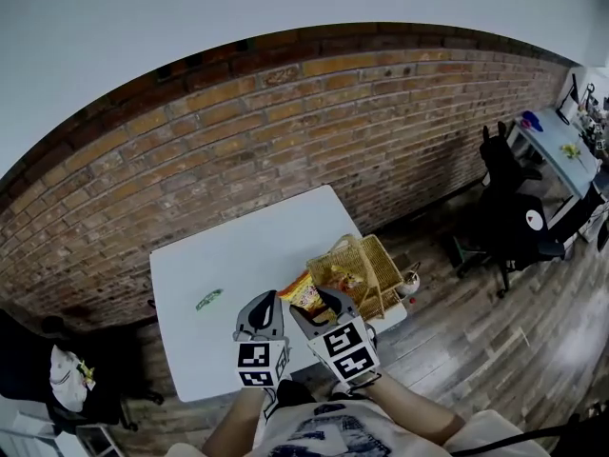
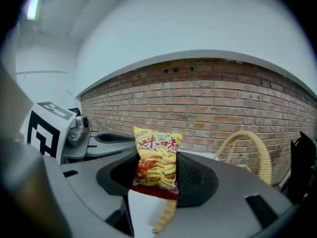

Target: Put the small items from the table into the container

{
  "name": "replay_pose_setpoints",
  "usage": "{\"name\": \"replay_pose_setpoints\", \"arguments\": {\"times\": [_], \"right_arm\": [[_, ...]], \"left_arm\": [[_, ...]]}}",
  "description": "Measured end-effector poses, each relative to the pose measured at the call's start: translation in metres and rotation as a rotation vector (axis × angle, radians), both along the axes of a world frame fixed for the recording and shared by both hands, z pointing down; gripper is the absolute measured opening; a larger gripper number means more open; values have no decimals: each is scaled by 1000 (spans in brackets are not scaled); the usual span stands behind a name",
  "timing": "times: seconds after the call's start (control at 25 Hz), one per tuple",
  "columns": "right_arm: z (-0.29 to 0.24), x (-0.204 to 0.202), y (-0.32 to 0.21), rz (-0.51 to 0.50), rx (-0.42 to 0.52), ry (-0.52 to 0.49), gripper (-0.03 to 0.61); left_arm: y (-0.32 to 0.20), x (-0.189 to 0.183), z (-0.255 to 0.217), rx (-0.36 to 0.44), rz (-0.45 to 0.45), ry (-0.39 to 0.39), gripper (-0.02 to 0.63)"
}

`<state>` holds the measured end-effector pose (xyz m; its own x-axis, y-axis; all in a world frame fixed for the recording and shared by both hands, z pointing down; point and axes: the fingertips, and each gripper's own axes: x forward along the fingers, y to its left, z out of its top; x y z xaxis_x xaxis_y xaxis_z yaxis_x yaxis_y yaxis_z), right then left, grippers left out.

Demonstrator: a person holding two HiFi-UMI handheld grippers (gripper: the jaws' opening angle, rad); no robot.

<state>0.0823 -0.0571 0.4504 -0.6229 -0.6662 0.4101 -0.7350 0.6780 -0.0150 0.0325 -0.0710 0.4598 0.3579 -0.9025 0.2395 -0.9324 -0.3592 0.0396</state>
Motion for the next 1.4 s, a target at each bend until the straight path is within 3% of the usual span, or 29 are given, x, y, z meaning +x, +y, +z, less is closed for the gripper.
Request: {"name": "replay_pose_setpoints", "arguments": {"times": [0.32,0.64,1.04,1.4], "right_arm": [[-14,76,18,61,38,-17,229],[-20,135,24,136,61,-44,229],[-14,195,-1,237,56,-37,229],[3,209,-31,246,15,-29,229]], "left_arm": [[9,83,-19,41,69,-5,49],[11,138,-23,57,129,-19,49],[-4,163,-22,59,144,-25,49],[-24,162,-16,49,121,-22,49]]}}
